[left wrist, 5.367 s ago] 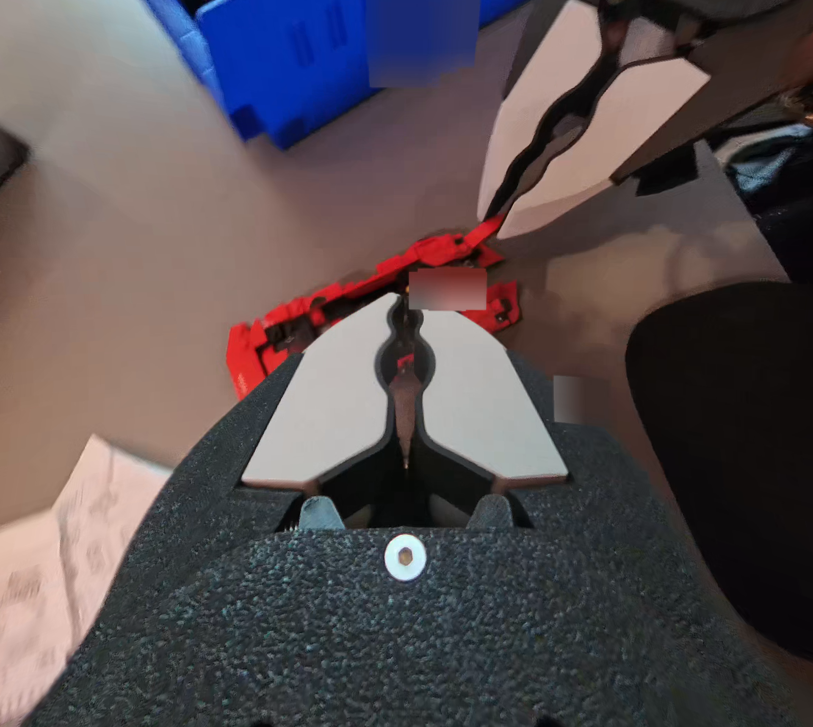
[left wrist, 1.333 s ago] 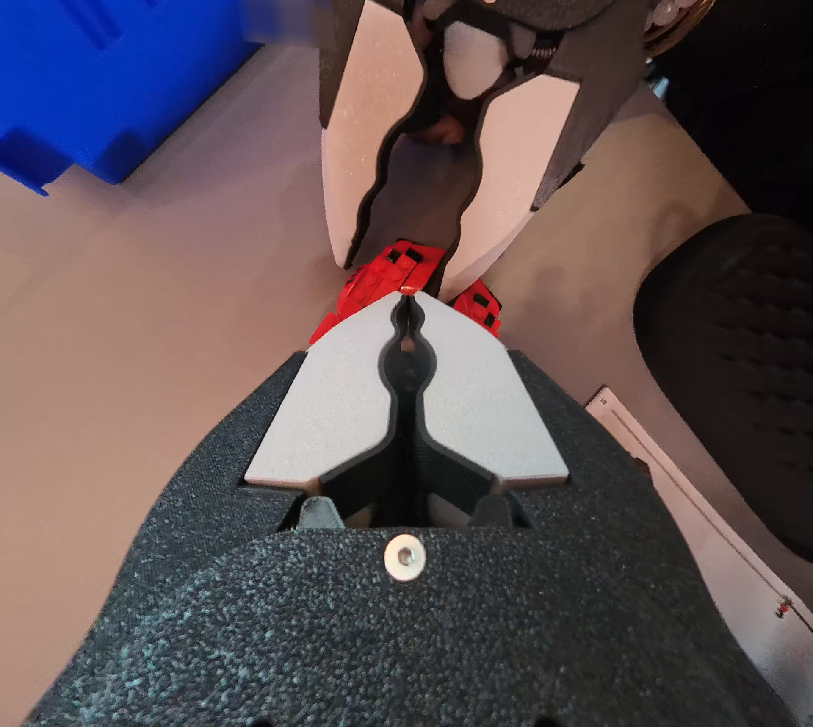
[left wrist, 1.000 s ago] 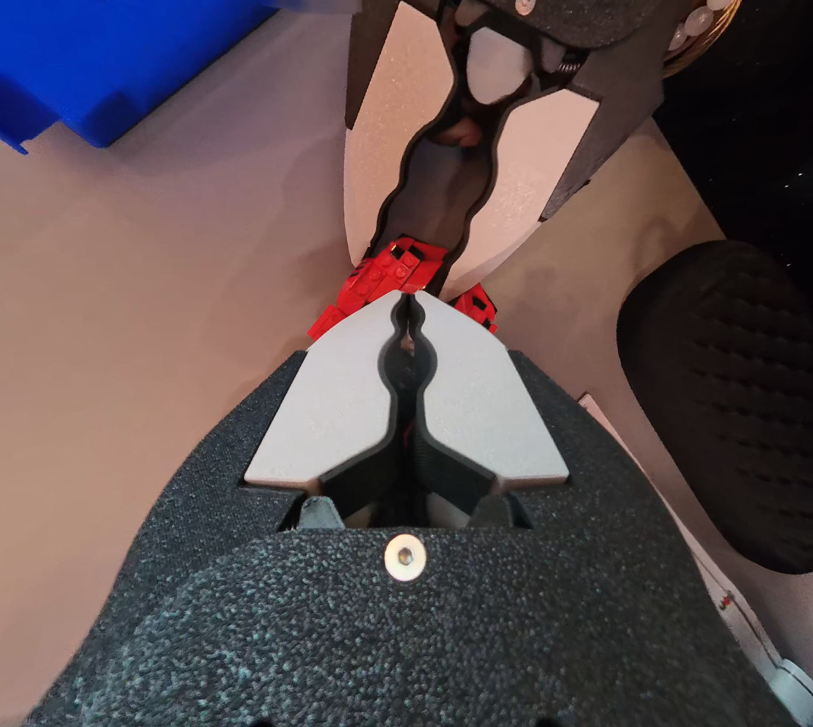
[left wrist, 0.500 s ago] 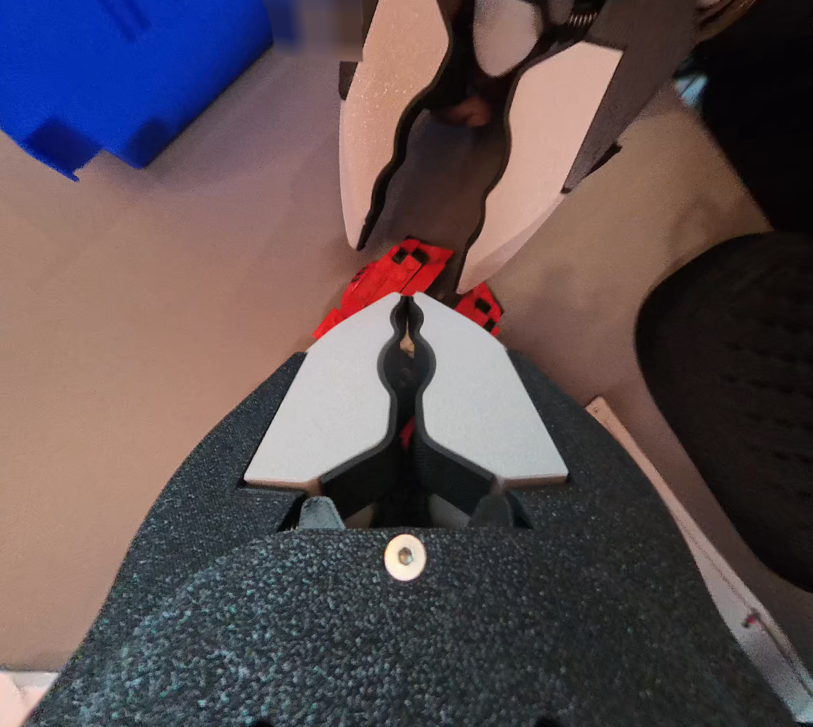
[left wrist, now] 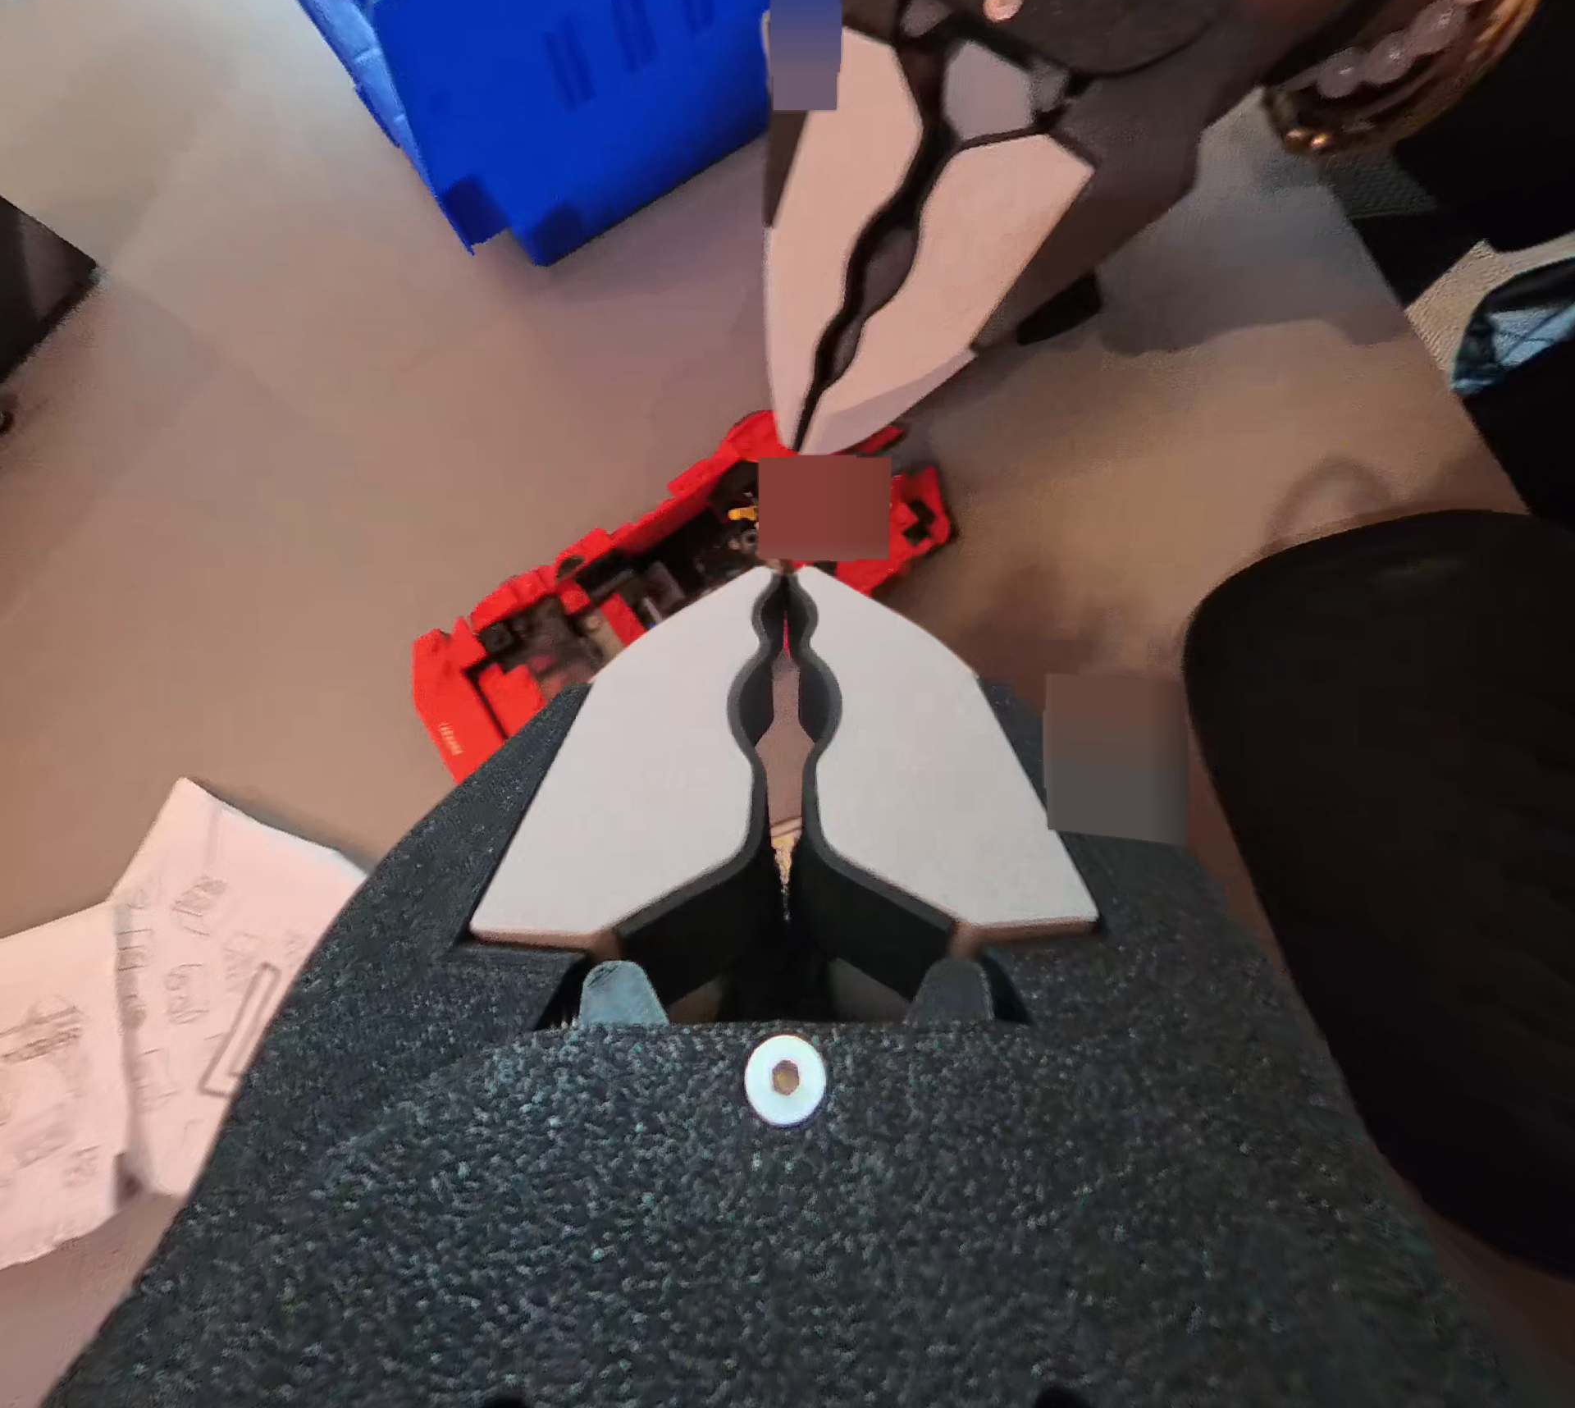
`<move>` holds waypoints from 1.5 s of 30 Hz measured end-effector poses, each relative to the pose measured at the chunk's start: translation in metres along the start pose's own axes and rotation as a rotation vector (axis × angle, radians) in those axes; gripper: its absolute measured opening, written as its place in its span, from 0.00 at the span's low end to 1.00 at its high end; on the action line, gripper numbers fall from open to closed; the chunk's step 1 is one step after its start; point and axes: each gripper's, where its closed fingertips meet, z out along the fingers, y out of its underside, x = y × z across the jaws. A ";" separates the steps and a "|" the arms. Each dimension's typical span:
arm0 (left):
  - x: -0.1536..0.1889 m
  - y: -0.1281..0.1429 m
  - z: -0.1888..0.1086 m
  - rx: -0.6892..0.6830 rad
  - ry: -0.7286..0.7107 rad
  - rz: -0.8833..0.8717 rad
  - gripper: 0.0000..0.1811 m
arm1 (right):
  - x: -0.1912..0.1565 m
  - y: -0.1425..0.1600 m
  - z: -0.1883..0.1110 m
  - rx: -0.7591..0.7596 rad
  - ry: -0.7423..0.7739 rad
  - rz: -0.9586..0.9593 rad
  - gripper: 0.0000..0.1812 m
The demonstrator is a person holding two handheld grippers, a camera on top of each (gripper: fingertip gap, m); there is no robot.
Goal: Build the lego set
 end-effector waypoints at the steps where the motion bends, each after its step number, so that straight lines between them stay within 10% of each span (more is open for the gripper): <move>1: 0.005 0.001 0.000 0.011 0.007 -0.005 0.00 | 0.000 0.000 0.001 -0.011 -0.007 -0.008 0.00; 31: 0.018 0.023 0.008 0.009 0.041 -0.058 0.00 | 0.001 0.008 0.007 -0.267 -0.055 -0.093 0.00; 45: 0.021 0.028 0.014 0.016 0.010 -0.078 0.00 | -0.010 -0.011 0.000 -0.114 -0.109 -0.079 0.00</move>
